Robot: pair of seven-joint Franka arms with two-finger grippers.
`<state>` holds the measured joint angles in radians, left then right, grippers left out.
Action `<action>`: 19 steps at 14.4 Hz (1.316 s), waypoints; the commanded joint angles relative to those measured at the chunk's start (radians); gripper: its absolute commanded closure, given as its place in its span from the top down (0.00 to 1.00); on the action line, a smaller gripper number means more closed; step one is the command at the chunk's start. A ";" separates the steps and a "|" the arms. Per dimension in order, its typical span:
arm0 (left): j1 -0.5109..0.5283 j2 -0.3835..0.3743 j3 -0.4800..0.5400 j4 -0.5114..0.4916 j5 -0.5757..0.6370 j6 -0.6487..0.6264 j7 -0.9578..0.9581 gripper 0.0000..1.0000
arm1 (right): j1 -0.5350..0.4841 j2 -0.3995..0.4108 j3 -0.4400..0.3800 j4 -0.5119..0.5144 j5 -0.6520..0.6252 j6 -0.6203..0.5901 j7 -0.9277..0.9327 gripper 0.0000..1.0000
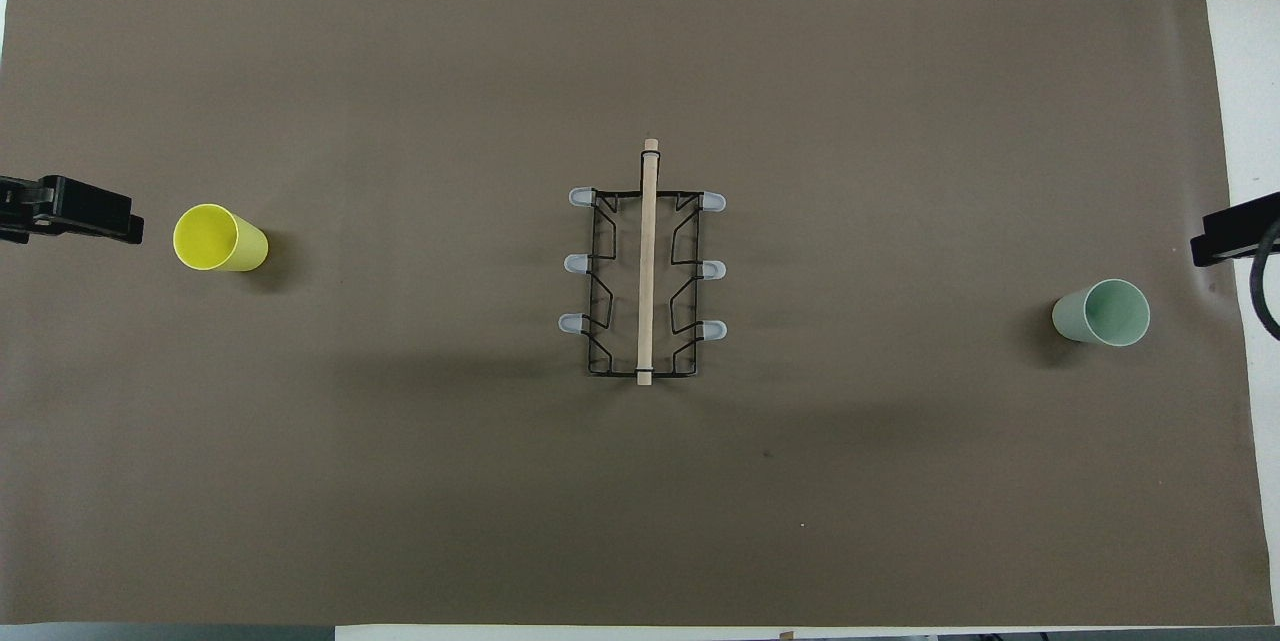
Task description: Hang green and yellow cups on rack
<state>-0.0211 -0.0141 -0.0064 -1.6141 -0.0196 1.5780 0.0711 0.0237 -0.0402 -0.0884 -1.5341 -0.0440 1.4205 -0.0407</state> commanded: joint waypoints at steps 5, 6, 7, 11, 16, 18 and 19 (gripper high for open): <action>-0.002 -0.023 0.002 -0.020 0.017 -0.006 0.006 1.00 | -0.008 -0.009 -0.001 -0.026 0.026 0.009 -0.015 1.00; -0.002 -0.021 0.002 -0.020 0.017 -0.006 0.006 1.00 | -0.008 -0.010 -0.001 -0.027 0.026 0.011 -0.012 1.00; -0.002 -0.021 0.003 -0.018 0.017 -0.006 0.006 1.00 | -0.008 -0.012 -0.001 -0.029 0.026 0.009 -0.011 1.00; -0.002 -0.021 0.002 -0.020 0.017 -0.006 0.006 1.00 | -0.005 -0.009 -0.001 -0.026 0.032 0.058 -0.010 1.00; -0.002 -0.021 0.002 -0.020 0.017 -0.006 0.006 1.00 | -0.004 -0.014 -0.002 -0.038 0.030 0.037 -0.013 1.00; -0.002 -0.021 0.002 -0.020 0.017 -0.006 0.006 1.00 | -0.007 -0.017 -0.001 -0.040 0.030 0.028 -0.015 1.00; -0.002 -0.021 0.003 -0.020 0.017 -0.006 0.006 1.00 | -0.001 -0.018 -0.001 -0.043 0.030 0.015 -0.016 1.00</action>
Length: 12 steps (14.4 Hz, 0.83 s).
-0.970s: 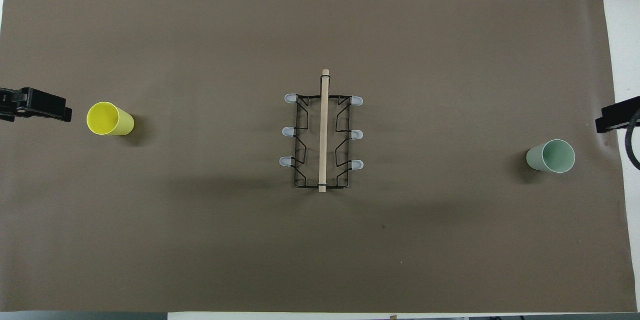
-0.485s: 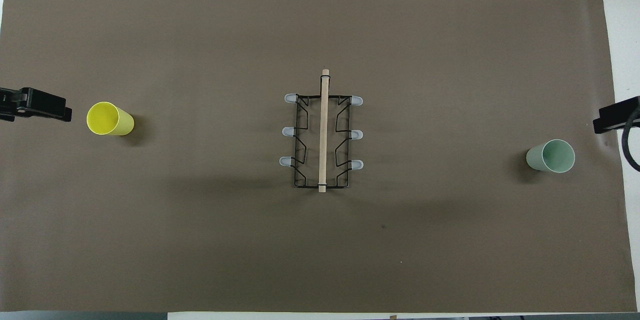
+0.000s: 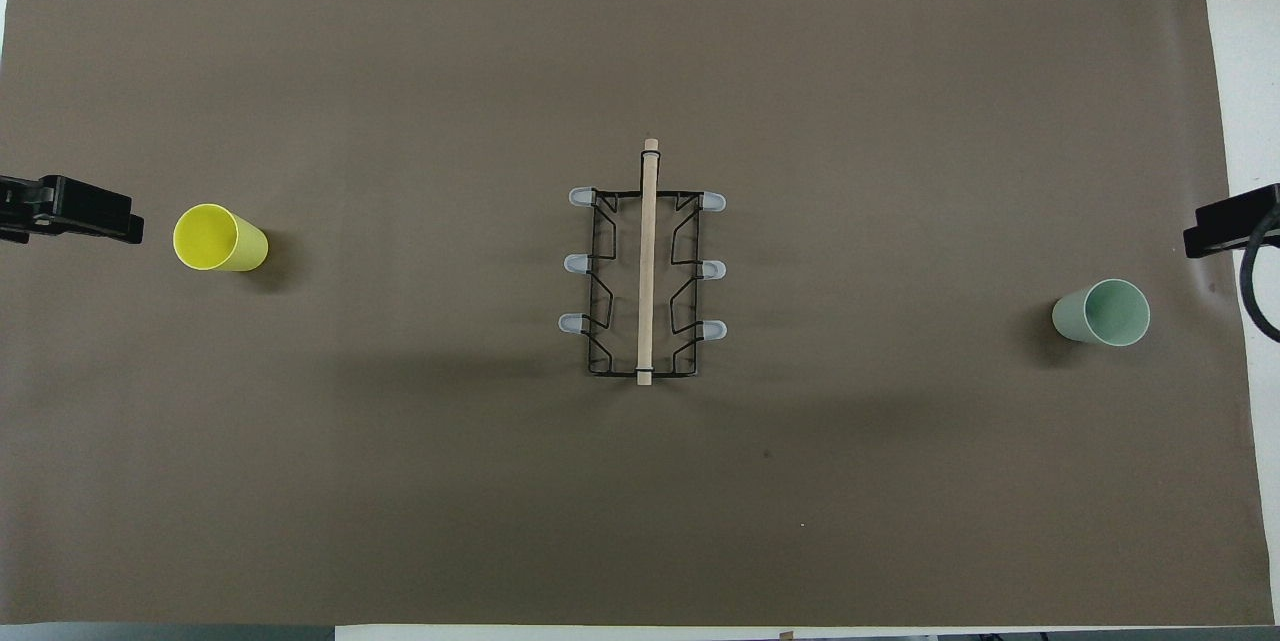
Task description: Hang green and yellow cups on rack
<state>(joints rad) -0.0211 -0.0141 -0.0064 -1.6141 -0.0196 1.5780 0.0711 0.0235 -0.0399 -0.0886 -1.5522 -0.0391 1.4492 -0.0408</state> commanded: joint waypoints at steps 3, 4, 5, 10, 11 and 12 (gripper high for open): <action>-0.002 -0.021 0.002 -0.020 0.016 -0.006 0.006 1.00 | 0.036 -0.023 0.003 -0.051 0.019 -0.001 -0.013 1.00; -0.002 -0.021 0.002 -0.020 0.016 -0.006 0.006 1.00 | 0.041 -0.008 0.003 -0.058 0.012 0.032 -0.014 1.00; -0.002 -0.021 0.002 -0.020 0.016 -0.006 0.006 1.00 | 0.042 0.011 0.004 -0.062 -0.004 0.036 -0.014 1.00; -0.002 -0.021 0.002 -0.020 0.016 -0.006 0.006 1.00 | 0.136 0.221 0.035 0.023 -0.267 -0.076 -0.108 1.00; -0.002 -0.021 0.002 -0.020 0.016 -0.006 0.006 1.00 | 0.139 0.248 0.053 0.012 -0.315 -0.067 -0.155 1.00; -0.002 -0.021 0.002 -0.020 0.016 -0.006 0.006 1.00 | 0.144 0.265 0.087 0.008 -0.364 -0.069 -0.206 1.00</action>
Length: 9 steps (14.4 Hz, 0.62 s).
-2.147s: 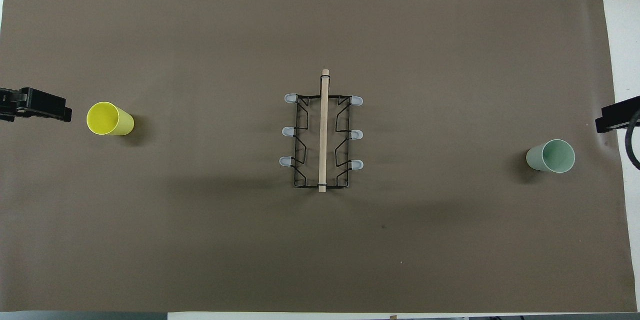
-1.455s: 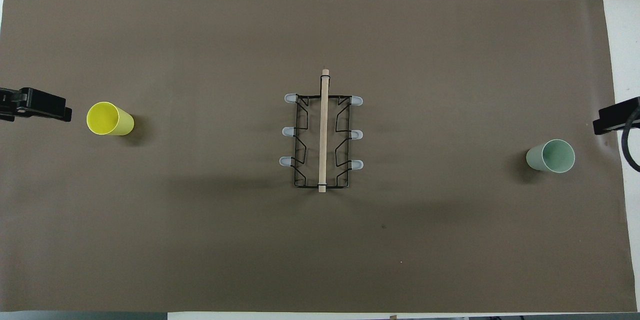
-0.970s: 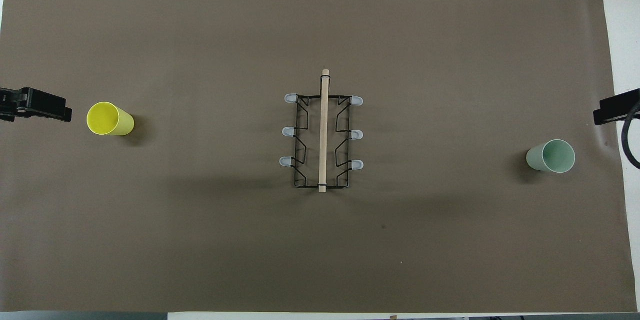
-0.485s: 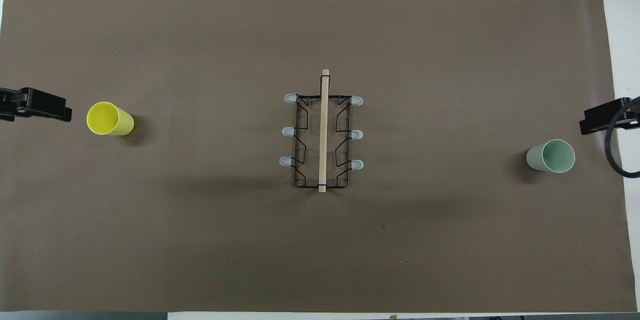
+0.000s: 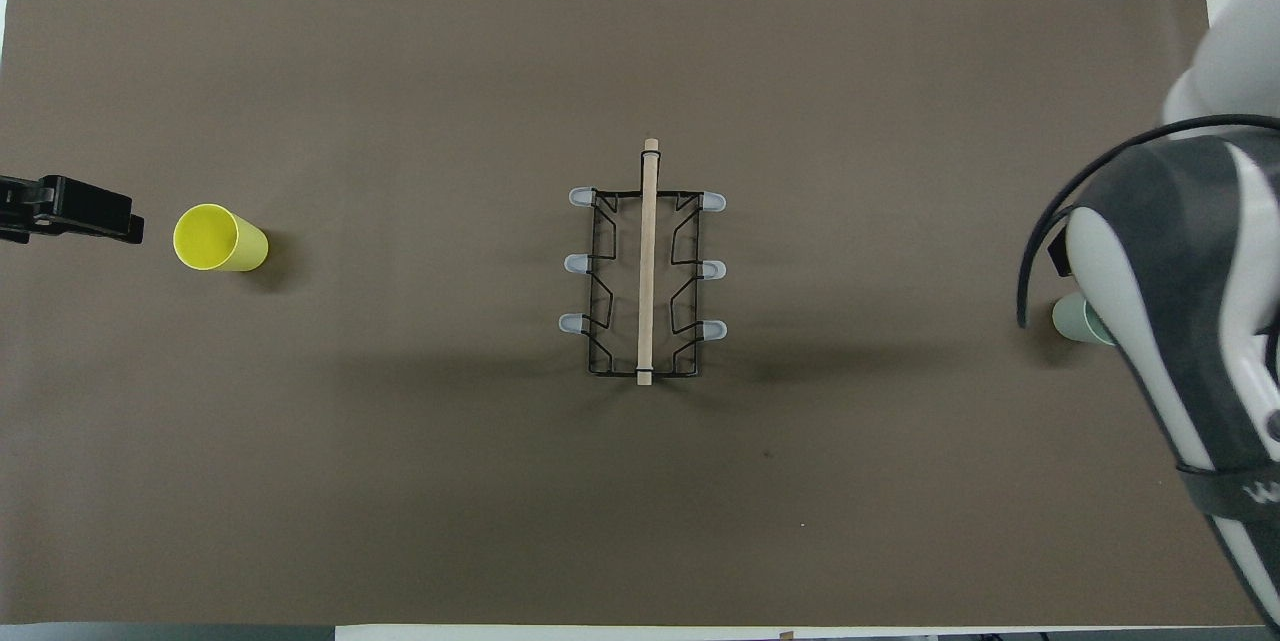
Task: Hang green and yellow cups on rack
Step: 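Move the right gripper toward the green cup while the left gripper opens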
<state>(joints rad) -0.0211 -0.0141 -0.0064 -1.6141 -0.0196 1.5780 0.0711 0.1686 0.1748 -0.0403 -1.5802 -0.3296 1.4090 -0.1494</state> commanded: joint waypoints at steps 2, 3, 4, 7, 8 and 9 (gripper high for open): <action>-0.002 -0.021 0.000 -0.018 0.016 0.010 0.004 1.00 | 0.029 0.057 0.098 -0.032 -0.200 -0.033 -0.253 1.00; -0.008 -0.020 0.002 -0.018 0.016 0.008 0.007 1.00 | 0.055 0.057 0.106 -0.073 -0.233 -0.033 -0.331 1.00; -0.011 -0.021 0.002 -0.018 0.016 -0.004 0.007 1.00 | 0.074 0.057 0.106 -0.116 -0.252 -0.029 -0.436 1.00; 0.000 -0.061 0.002 -0.097 0.012 0.008 -0.045 1.00 | 0.133 0.077 0.111 -0.213 -0.357 0.013 -0.642 1.00; 0.001 -0.066 0.003 -0.115 0.012 0.058 -0.095 1.00 | 0.146 0.072 0.111 -0.271 -0.397 0.084 -0.674 1.00; 0.010 -0.061 0.005 -0.122 0.003 0.071 -0.137 1.00 | 0.147 0.068 0.111 -0.321 -0.438 0.135 -0.693 1.00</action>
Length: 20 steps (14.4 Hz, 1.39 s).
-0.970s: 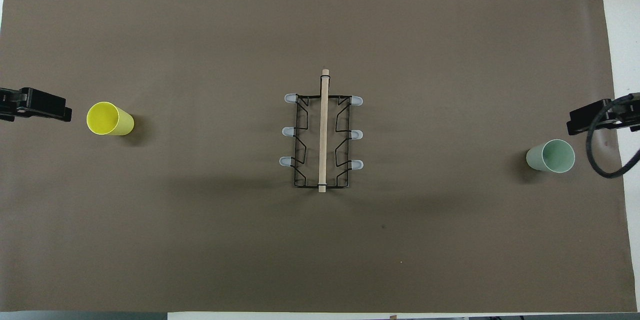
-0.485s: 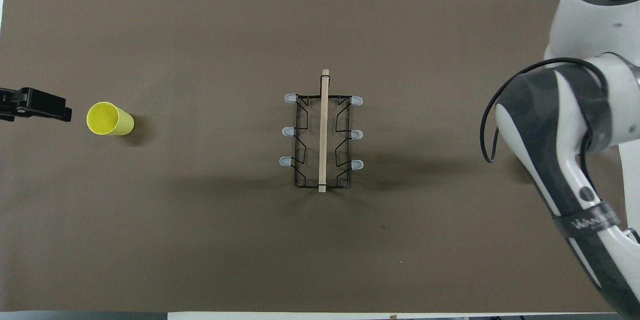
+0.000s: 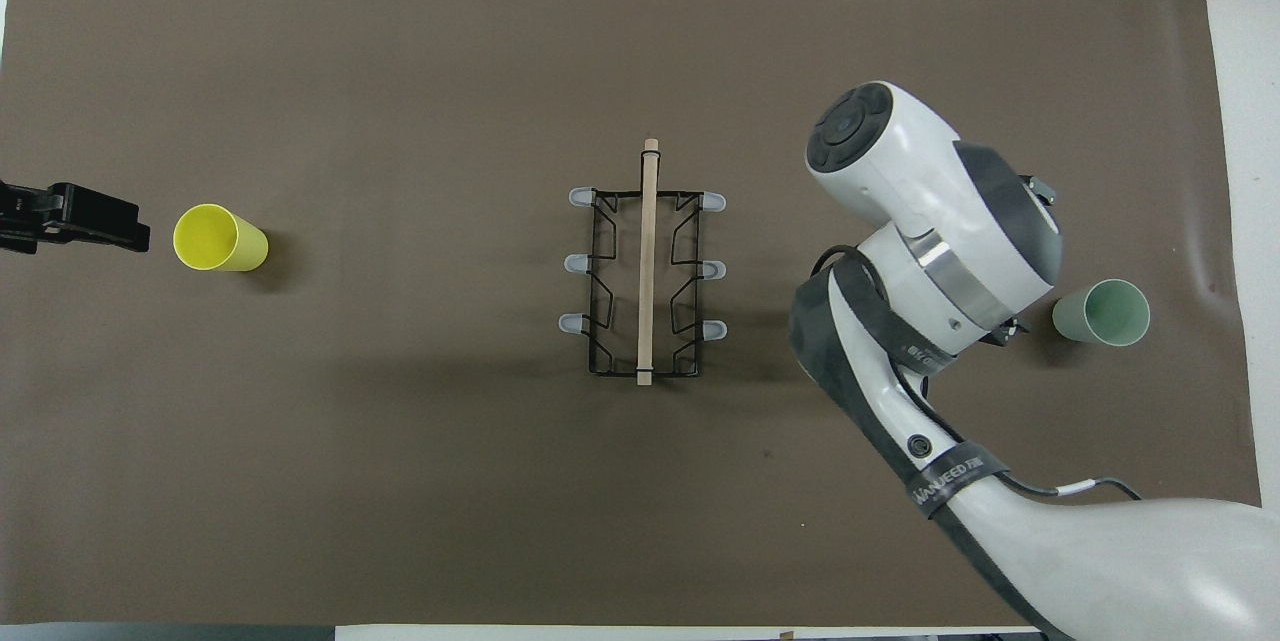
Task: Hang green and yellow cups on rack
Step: 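Move the right gripper toward the green cup while the left gripper opens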
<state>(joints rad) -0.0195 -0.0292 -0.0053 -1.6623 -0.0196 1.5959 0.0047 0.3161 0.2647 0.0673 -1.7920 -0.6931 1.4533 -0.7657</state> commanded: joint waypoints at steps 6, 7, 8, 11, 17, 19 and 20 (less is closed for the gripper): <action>0.144 0.057 0.008 -0.060 -0.117 0.139 -0.293 1.00 | -0.002 -0.015 0.002 -0.289 -0.219 0.238 -0.150 1.00; 0.147 0.086 0.008 -0.050 -0.123 0.139 -0.361 1.00 | -0.002 -0.015 0.002 -0.318 -0.252 0.261 -0.149 1.00; 0.147 0.119 0.007 -0.034 -0.129 0.150 -0.444 1.00 | -0.003 -0.010 0.003 -0.342 -0.287 0.274 -0.149 1.00; 0.197 0.230 0.011 0.002 -0.225 0.162 -0.547 1.00 | -0.018 -0.001 0.002 -0.417 -0.379 0.329 -0.100 1.00; 0.292 0.501 0.018 0.212 -0.383 0.090 -0.857 1.00 | -0.089 -0.010 0.002 -0.494 -0.468 0.374 0.041 1.00; 0.302 0.546 0.031 0.248 -0.394 0.056 -0.912 1.00 | -0.089 -0.001 0.002 -0.506 -0.505 0.374 0.120 1.00; 0.306 0.551 0.031 0.239 -0.404 0.061 -0.940 1.00 | -0.095 -0.001 0.002 -0.517 -0.528 0.375 0.146 1.00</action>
<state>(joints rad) 0.2785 0.4801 0.0159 -1.4819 -0.3937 1.7062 -0.8683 0.2373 0.2748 0.0625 -2.2723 -1.1695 1.8106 -0.6838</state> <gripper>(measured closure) 0.000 0.000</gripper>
